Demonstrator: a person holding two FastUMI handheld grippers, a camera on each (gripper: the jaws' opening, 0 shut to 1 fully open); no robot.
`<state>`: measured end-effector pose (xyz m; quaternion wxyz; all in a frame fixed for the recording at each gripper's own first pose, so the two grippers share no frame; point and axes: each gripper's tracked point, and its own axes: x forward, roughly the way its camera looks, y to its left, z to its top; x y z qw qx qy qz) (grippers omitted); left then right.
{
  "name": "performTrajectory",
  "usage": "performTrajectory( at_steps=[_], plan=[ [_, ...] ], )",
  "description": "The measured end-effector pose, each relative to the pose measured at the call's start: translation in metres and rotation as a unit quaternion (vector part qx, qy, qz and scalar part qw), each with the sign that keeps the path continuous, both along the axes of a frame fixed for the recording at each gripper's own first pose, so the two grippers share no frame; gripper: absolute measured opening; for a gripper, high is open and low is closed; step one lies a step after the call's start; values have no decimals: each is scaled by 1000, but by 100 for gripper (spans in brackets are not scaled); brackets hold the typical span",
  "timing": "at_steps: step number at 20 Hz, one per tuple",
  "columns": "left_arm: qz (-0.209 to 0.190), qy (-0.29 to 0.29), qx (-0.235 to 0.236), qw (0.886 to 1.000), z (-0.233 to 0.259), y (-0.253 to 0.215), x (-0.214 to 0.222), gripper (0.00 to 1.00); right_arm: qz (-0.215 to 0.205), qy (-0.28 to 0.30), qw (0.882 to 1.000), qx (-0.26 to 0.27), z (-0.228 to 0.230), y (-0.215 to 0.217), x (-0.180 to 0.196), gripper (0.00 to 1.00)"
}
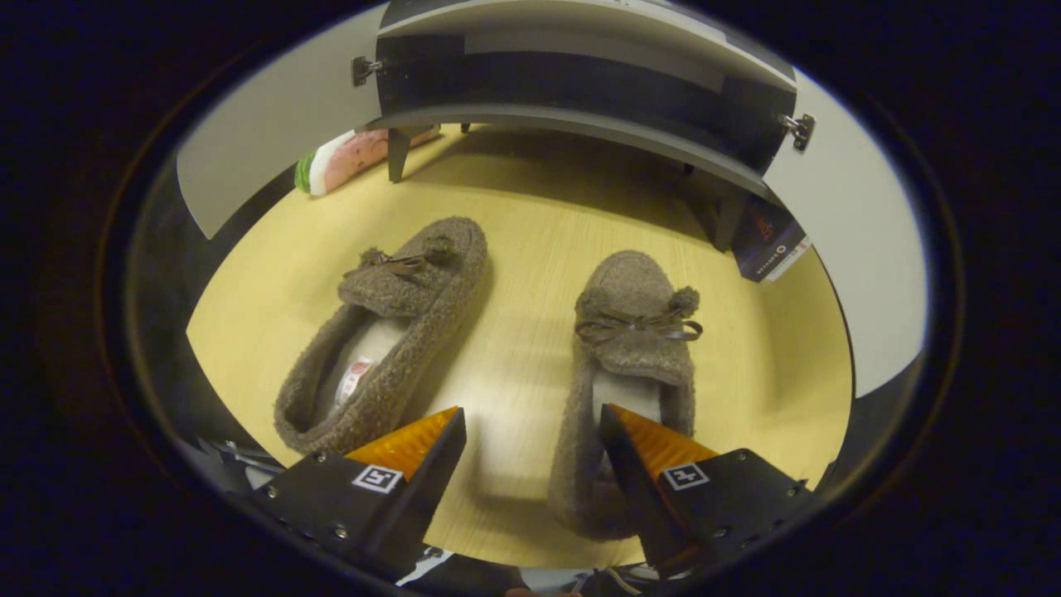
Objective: Grab one shoe with the right hand and put it into the shoe cabinet, grab the other shoe with the left hand and put it into the shoe cabinet; then close the right door with the right hand and the left door with the left hand.
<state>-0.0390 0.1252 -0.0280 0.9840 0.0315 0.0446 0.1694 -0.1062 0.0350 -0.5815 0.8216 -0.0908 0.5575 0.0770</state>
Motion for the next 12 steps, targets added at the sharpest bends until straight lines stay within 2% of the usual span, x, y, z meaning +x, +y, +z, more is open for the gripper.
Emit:
performTrajectory(
  at_steps=[1,2,7,8,12],
  plan=[
    [0,2,-1,1000,-2,0,0,100,-1,-1,1000,-1,0,-1,1,98],
    [0,3,-2,1000,-3,-1,0,96,-3,-2,1000,1,1,0,1,98],
    [4,6,-1,1000,-6,1,-1,96,-31,-23,999,26,21,-7,5,97],
    [4,7,-4,1000,-7,1,0,99,-36,-30,998,29,25,-11,7,97],
    [-4,14,-8,1000,-13,-4,2,93,-57,-48,997,28,30,-25,15,97]
  ],
)
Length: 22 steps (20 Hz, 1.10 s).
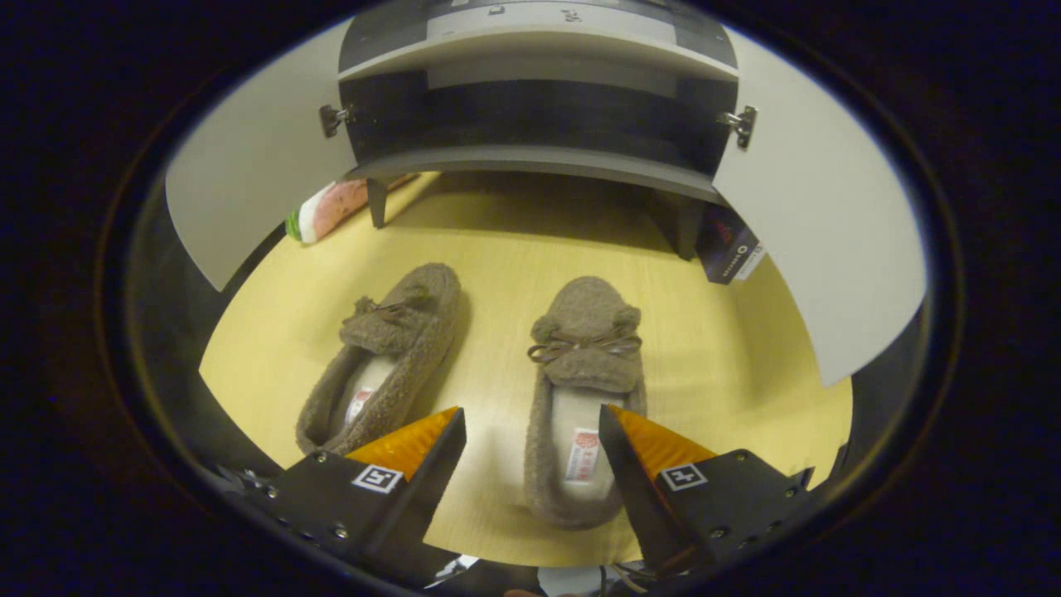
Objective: Grab one shoe with the right hand and put it into the shoe cabinet, grab the other shoe with the left hand and put it into the shoe cabinet; then close the right door with the right hand and the left door with the left hand.
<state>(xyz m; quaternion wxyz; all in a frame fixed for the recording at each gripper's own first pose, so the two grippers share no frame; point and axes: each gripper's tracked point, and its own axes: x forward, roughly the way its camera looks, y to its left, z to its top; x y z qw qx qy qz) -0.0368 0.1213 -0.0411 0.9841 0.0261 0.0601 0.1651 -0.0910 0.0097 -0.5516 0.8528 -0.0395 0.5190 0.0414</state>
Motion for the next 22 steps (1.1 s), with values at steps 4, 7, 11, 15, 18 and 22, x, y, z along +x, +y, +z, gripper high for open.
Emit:
performTrajectory(
  at_steps=[4,7,11,15,18,22],
  plan=[
    [-9,8,-1,1000,-6,-6,3,96,9,24,1000,-7,-17,-3,0,95],
    [-8,12,-2,1000,-9,-4,3,94,25,40,999,-11,-32,4,-1,78],
    [2,15,-2,1000,-11,3,1,96,45,41,997,-49,-44,-2,1,49],
    [7,19,-22,1000,-18,6,0,93,62,20,994,-85,-47,-11,8,49],
    [12,21,-22,999,-20,10,-1,96,54,15,994,-89,-47,-12,6,22],
    [11,18,-18,1000,-17,8,-2,96,24,17,998,-62,-40,-11,4,5]
  ],
)
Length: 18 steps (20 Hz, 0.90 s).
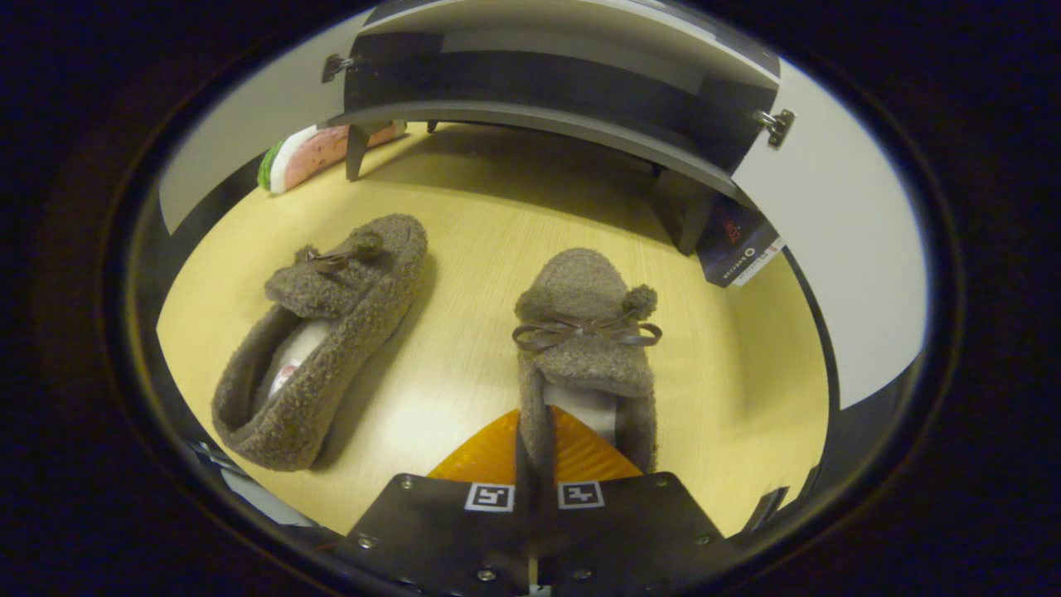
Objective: Grab one shoe with the right hand and put it into the shoe cabinet, grab the other shoe with the left hand and put it into the shoe cabinet; then close the right door with the right hand and the left door with the left hand.
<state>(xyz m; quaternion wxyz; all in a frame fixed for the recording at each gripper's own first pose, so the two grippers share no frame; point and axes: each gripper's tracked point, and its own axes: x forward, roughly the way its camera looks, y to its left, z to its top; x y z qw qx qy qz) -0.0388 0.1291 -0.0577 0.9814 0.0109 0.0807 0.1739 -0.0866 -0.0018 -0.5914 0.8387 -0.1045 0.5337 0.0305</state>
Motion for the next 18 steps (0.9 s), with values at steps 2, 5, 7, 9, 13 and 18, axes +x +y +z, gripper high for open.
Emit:
performTrajectory(
  at_steps=[2,5,7,9,13,18],
  plan=[
    [0,-1,2,1000,-1,0,0,96,-21,-12,1000,16,8,-5,3,5],
    [-5,1,-1,1000,-3,-3,0,96,-45,-28,998,36,23,-8,8,5],
    [-10,4,-1,1000,-5,-5,1,96,-55,-42,996,52,37,-6,11,9],
    [-14,5,-1,1000,-5,-9,2,93,-59,-62,994,61,54,-8,17,5],
    [-20,7,1,1000,-7,-14,4,96,-63,-112,988,88,104,-7,34,5],
    [-26,10,1,1000,-9,-17,7,96,-67,-203,969,120,205,-8,71,5]
  ],
)
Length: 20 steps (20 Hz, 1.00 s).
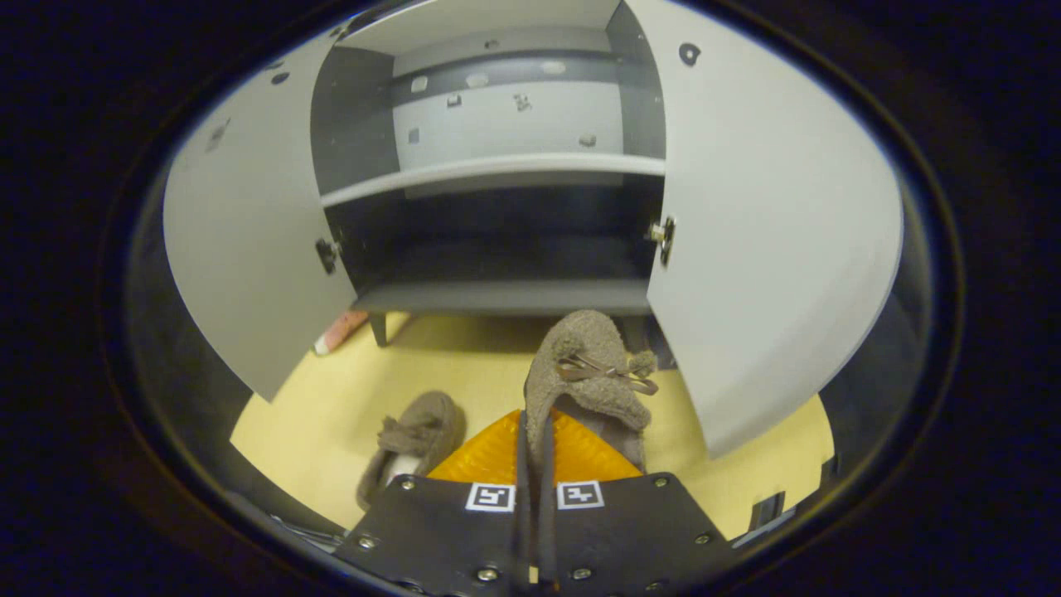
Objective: Grab one shoe with the right hand and put it into the shoe cabinet, grab the other shoe with the left hand and put it into the shoe cabinet; then close the right door with the right hand and the left door with the left hand.
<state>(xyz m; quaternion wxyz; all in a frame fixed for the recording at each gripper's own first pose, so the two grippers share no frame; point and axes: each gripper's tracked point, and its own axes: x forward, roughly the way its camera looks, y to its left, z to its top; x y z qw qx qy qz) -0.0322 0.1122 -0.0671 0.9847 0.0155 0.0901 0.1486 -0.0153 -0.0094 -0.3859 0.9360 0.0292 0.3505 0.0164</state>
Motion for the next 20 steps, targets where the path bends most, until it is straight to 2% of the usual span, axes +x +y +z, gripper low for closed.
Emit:
performTrajectory(
  at_steps=[6,12,13,14,17,19,20],
  plan=[
    [-4,4,1,1000,-4,0,4,96,5,-127,992,11,124,3,59,5],
    [3,3,3,1000,-6,10,5,96,17,-215,976,-15,204,6,140,4],
    [6,3,3,1000,-7,12,6,93,17,-223,974,-17,211,7,152,4],
    [9,2,3,1000,-7,14,7,96,18,-238,971,-22,221,7,165,4],
    [19,0,-1,1000,-9,21,9,96,19,-274,961,-42,251,11,202,4],
    [27,-6,-7,1000,-9,26,9,96,28,-259,964,-46,239,17,218,3],
    [30,-6,-7,1000,-9,27,7,93,31,-246,968,-37,230,20,221,4]
  ],
)
